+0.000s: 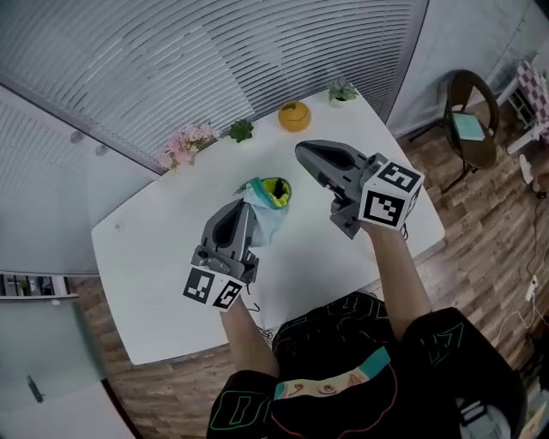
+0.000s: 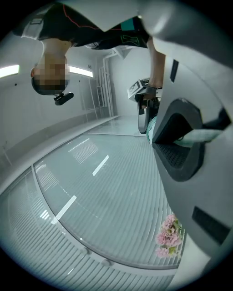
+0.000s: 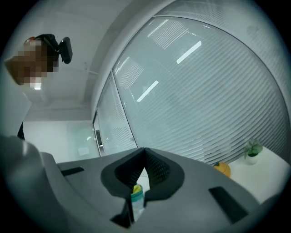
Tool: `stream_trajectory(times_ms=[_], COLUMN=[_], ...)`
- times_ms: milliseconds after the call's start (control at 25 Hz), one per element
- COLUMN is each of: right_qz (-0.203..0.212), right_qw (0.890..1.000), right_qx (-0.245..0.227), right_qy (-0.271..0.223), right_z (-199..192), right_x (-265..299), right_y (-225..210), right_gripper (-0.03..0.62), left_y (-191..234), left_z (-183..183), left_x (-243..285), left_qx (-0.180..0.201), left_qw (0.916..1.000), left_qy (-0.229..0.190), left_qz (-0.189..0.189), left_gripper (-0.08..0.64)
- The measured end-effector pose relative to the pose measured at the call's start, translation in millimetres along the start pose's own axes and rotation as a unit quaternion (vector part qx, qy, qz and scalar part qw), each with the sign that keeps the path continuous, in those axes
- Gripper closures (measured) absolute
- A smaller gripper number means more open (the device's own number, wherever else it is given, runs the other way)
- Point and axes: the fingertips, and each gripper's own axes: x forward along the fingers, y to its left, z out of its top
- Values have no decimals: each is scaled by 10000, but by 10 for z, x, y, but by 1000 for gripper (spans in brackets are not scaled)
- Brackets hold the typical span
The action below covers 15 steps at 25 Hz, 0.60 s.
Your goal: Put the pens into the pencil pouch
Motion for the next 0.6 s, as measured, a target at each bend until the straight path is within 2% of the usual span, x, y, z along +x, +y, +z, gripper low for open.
stream_trajectory(times_ms=[120,200,360,520,600], right_qz=[-357,-750,-1545,-1731,-1773], right_qw=[9979,9936,9823,9765,9747], right_qx=[-473,-715,-907,-1146,-1250], right_qy=[262,444,548,579,546], right_z=[23,9,-9,-52,-43], right_x=[220,307,329,299,277], right_y=[-28,-54,-113,-40,3], right_gripper=[591,591,589,590,589], left_y=[164,257,466,672,782], left_z=[120,183,296,469,537], left_x=[-37,-70,-98,-162,-225], left_qx=[179,269,312,257,238], left_qw=[9988,9969,9898,9784,9700], left_qy=[-20,26,110,-5,-17], left_qz=[459,738,1384,2052,2418], left_gripper=[561,561,561,561,561])
